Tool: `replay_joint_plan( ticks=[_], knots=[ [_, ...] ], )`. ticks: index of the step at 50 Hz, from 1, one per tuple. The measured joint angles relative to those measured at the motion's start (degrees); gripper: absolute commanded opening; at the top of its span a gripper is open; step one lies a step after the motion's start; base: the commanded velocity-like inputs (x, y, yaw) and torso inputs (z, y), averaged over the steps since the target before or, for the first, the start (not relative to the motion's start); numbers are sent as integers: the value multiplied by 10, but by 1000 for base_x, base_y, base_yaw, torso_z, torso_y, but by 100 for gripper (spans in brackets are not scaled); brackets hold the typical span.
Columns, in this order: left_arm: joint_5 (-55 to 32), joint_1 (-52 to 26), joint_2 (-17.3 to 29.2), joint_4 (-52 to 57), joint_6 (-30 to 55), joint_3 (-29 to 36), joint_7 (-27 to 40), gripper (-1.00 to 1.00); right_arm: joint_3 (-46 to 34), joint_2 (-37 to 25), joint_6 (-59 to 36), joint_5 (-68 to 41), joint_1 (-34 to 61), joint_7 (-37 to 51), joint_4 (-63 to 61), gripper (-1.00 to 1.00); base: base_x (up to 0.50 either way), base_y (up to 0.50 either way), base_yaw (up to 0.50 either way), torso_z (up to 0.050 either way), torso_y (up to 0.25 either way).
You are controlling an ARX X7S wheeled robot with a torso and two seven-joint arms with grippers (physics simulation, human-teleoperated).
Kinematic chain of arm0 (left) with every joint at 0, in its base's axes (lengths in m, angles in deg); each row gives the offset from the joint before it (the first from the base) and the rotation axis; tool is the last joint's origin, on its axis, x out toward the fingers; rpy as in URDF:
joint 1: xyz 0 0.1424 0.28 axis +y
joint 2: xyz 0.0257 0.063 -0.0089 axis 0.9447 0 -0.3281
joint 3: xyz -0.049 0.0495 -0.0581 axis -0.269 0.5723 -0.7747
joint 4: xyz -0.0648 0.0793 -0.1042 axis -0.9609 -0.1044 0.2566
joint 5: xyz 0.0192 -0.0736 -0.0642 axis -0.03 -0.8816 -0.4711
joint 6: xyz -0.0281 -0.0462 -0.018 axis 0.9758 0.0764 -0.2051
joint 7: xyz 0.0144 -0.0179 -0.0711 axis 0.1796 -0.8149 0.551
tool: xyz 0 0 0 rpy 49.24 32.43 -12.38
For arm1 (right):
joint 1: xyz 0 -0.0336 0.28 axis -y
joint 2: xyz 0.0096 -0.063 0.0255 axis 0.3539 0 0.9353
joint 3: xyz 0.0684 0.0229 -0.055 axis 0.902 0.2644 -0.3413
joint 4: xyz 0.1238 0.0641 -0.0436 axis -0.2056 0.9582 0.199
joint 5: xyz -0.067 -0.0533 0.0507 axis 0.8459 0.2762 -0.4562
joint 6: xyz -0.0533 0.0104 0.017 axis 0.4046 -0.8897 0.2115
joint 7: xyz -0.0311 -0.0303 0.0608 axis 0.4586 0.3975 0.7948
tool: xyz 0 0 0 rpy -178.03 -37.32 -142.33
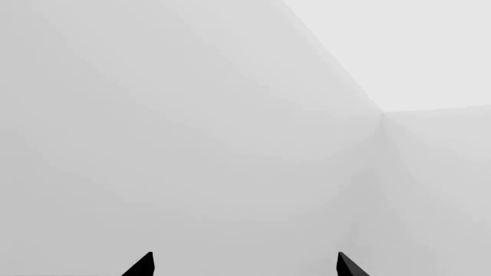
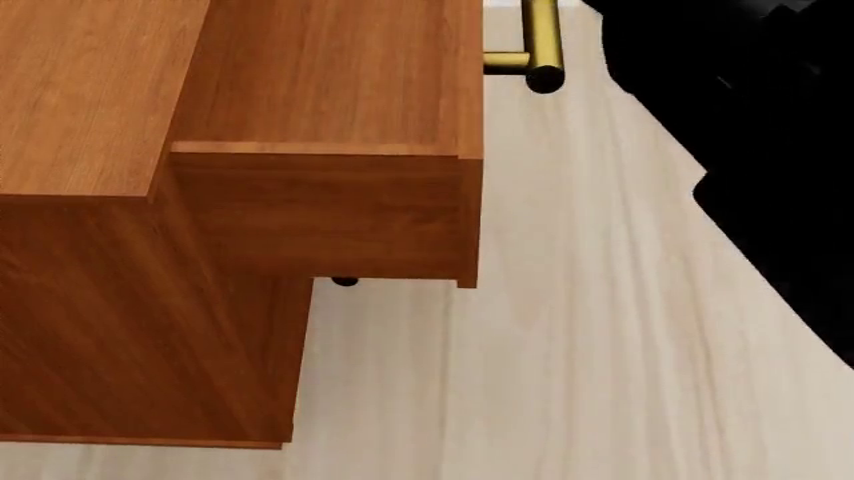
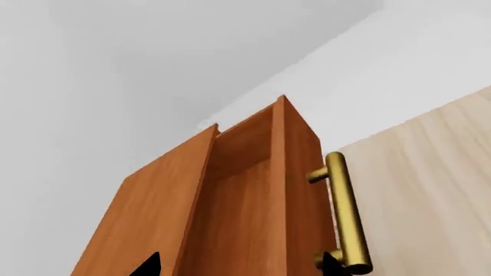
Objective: Close the bottom drawer of the cabinet and open the top drawer.
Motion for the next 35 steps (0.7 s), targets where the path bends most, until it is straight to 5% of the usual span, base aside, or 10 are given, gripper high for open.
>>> replay_joint_plan(
  ticks=[35],
  knots=[
    [-3,2,-1,-6,-10,0,-1,100,-170,62,-177,127,92,-72,177,100,0,0,0,0,0]
  ],
)
